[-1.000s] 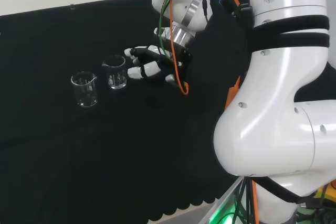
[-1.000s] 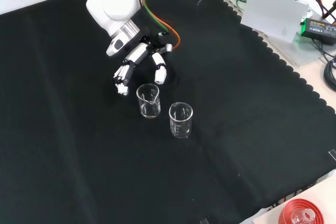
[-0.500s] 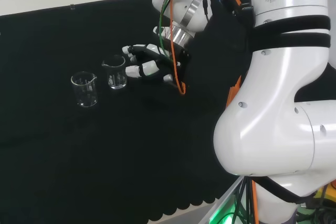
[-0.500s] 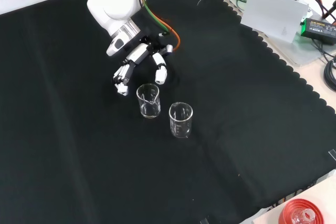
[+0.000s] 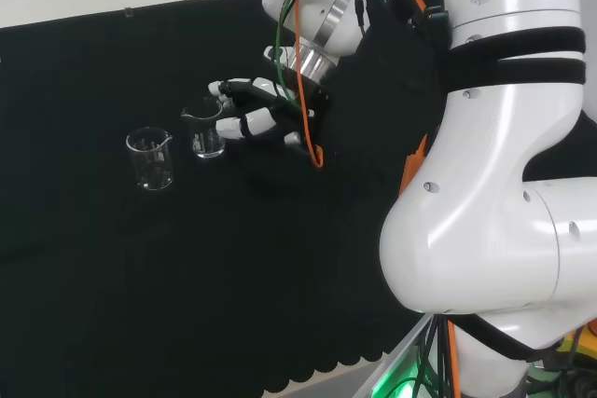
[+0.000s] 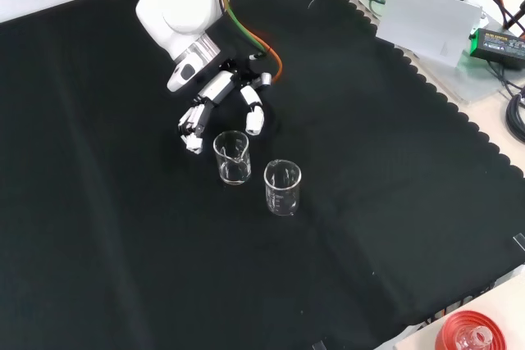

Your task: Pick up the beaker on the right.

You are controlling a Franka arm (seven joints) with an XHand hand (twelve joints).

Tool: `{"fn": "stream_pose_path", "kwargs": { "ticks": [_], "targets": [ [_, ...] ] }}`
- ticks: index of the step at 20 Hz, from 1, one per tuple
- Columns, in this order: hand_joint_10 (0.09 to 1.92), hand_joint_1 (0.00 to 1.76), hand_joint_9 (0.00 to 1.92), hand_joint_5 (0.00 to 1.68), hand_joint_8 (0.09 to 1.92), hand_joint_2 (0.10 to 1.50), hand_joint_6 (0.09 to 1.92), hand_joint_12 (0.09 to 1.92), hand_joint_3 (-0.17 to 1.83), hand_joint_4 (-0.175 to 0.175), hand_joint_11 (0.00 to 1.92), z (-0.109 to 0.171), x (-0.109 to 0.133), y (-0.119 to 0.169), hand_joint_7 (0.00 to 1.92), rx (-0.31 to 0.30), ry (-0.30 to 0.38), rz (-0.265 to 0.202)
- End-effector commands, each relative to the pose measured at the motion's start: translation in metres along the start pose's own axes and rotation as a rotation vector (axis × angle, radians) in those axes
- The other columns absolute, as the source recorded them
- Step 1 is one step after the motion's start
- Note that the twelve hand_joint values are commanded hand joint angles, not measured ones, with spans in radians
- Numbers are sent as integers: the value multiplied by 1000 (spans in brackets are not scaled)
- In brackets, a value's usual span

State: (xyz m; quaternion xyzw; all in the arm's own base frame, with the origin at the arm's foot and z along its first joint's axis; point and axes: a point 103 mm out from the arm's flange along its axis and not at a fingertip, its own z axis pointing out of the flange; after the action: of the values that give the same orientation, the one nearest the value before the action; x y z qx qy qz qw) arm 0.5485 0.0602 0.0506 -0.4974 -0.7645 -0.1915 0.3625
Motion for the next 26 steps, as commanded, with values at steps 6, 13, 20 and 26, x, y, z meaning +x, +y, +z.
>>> {"fn": "stream_pose_path", "kwargs": {
  "ticks": [6,13,20,26],
  "targets": [
    [666,849,388,359,631,460,87,1270,633,-58,0,5,6,13,261,60,-1,-44],
    [664,858,406,382,631,457,87,1276,638,-53,0,12,7,17,283,92,-25,-65],
    [651,867,426,408,629,449,87,1294,648,-50,0,14,11,18,341,76,8,-71],
    [648,877,437,421,626,446,87,1303,649,-45,0,19,14,21,356,65,42,-72]
  ]
}}
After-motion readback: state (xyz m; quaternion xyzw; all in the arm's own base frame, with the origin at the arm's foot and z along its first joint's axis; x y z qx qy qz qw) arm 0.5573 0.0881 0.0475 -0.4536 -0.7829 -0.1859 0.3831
